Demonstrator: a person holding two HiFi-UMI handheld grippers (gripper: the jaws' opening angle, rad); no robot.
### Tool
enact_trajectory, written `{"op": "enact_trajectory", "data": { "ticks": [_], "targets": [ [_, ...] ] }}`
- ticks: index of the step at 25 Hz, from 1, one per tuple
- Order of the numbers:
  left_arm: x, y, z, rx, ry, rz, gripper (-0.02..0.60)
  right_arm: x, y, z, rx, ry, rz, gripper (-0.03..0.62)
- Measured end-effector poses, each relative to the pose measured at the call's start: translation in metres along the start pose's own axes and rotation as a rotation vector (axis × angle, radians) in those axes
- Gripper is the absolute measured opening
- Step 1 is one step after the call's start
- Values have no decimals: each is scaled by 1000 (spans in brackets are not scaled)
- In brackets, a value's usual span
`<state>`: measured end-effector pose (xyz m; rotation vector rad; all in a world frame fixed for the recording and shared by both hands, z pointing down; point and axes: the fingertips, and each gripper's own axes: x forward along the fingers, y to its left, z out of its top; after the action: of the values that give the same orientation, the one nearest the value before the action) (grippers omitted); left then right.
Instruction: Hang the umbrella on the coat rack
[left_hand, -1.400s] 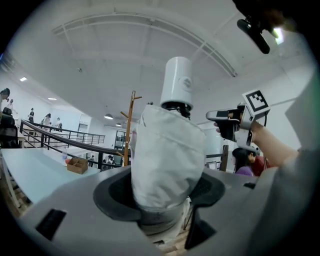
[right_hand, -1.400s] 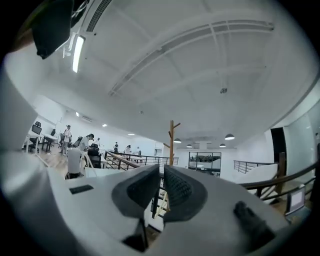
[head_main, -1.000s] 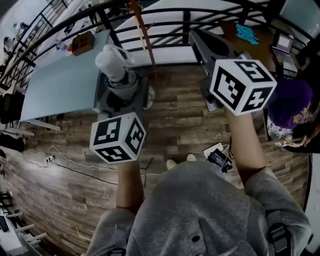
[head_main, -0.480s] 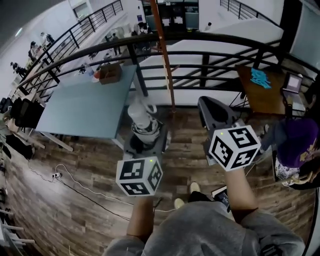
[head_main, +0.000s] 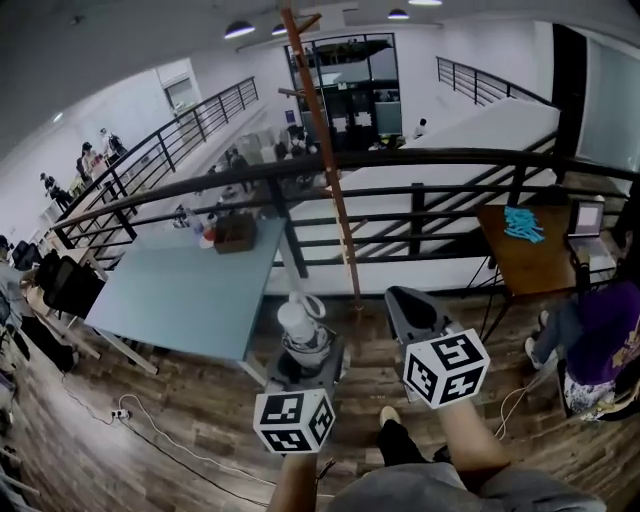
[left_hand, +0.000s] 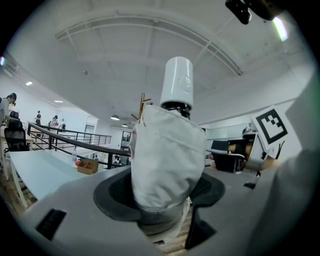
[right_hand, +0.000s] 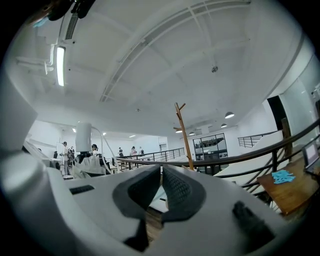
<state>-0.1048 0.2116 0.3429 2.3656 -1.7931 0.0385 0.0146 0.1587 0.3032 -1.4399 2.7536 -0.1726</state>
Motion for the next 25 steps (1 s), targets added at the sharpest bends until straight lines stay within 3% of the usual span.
{"op": "enact_trajectory", "data": {
  "ticks": [11, 25],
  "targets": [
    [63, 15, 25, 14, -28, -43, 282, 61, -23, 10, -17, -13, 9, 26],
    [190, 45, 44, 15, -2, -27, 282, 166, -93, 22, -29, -4, 21, 26]
  ]
}}
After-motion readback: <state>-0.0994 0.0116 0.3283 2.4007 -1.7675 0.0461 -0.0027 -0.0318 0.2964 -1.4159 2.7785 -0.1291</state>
